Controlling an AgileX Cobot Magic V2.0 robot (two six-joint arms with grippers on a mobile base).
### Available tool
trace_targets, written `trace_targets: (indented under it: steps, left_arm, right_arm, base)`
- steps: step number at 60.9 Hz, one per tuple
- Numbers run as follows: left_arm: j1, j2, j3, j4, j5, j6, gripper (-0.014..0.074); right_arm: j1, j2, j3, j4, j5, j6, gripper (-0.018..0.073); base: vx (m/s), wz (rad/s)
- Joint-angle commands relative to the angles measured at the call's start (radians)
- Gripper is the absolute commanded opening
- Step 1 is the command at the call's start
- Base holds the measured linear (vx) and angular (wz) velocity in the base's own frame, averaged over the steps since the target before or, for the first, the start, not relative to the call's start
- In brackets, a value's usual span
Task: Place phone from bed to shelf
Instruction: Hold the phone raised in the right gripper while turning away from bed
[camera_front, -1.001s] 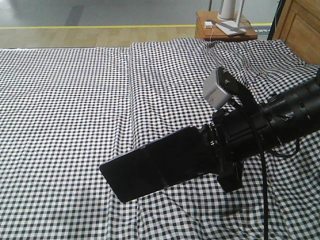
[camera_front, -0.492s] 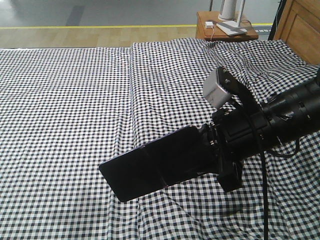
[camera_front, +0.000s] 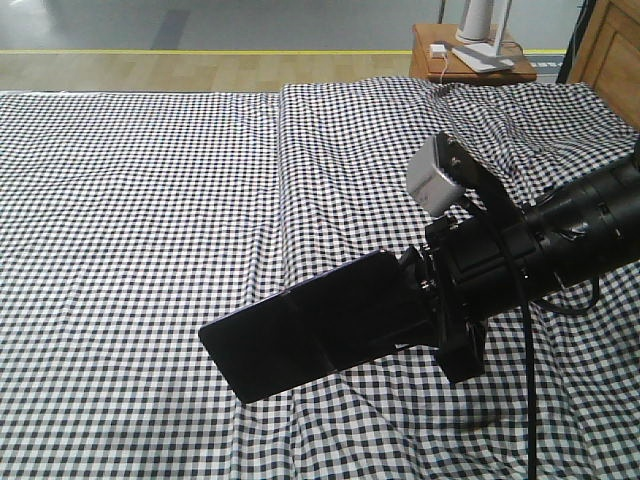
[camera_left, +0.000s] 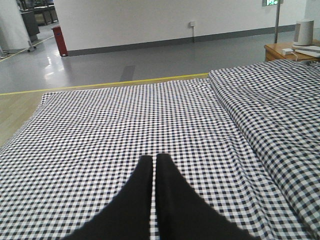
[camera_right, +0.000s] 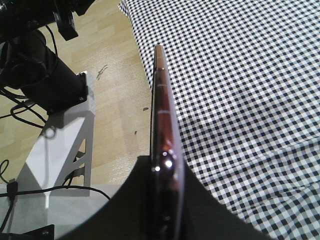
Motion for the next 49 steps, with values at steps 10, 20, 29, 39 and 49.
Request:
trace_targets:
  steps: [10, 20, 29, 39, 49]
  left_arm:
    - [0.001, -0.013, -0.021, -0.009, -0.072, -0.006, 0.0001]
    - [0.001, -0.013, -0.021, -0.009, -0.072, -0.006, 0.0001]
    - [0.001, -0.013, -0.021, -0.009, -0.072, -0.006, 0.0001]
    - [0.001, -0.013, -0.021, -0.009, -0.072, -0.006, 0.0001]
    - [0.001, -0.013, -0.021, -0.009, -0.072, -0.006, 0.0001]
  right_arm:
    - [-0.001, -0.036, -0.025, 0.085, 0.075, -0.009, -0.0003]
    - [-0.001, -0.036, -0.025, 0.085, 0.075, -0.009, -0.0003]
    - [-0.001, -0.036, -0.025, 0.085, 0.075, -0.009, -0.0003]
    - [-0.001, -0.036, -0.025, 0.085, 0.075, -0.009, -0.0003]
    - [-0.001, -0.036, -0.025, 0.085, 0.075, -0.009, -0.0003]
  base:
    - [-0.04, 0.17]
    - [-0.06, 0.26]
    - [-0.08, 0.31]
    - [-0.09, 0.35]
    - [-0.09, 0.36]
